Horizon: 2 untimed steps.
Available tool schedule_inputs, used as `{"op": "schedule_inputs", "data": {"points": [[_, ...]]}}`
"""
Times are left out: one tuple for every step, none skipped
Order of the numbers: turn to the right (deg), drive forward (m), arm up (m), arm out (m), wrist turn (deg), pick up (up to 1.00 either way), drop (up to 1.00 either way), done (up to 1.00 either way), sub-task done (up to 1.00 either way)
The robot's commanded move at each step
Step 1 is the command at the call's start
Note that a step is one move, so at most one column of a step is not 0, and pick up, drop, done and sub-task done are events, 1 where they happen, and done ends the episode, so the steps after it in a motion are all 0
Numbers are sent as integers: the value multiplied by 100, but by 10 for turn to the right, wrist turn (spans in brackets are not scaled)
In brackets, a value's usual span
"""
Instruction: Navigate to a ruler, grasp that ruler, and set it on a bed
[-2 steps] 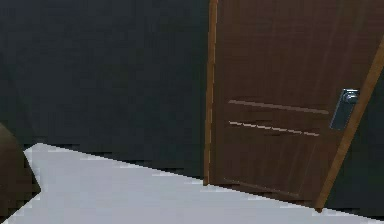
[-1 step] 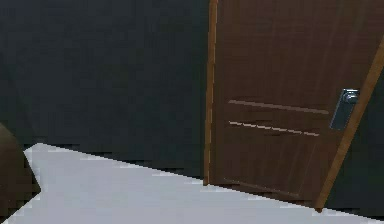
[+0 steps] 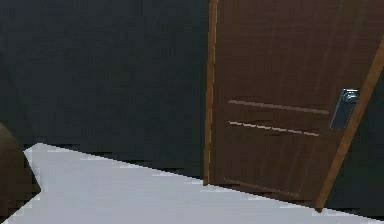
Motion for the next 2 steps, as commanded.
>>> {"op": "schedule_inputs", "data": {"points": [[0,0,0,0,-450,0,0,0,0],[0,0,0,0,-450,0,0,0,0]]}}
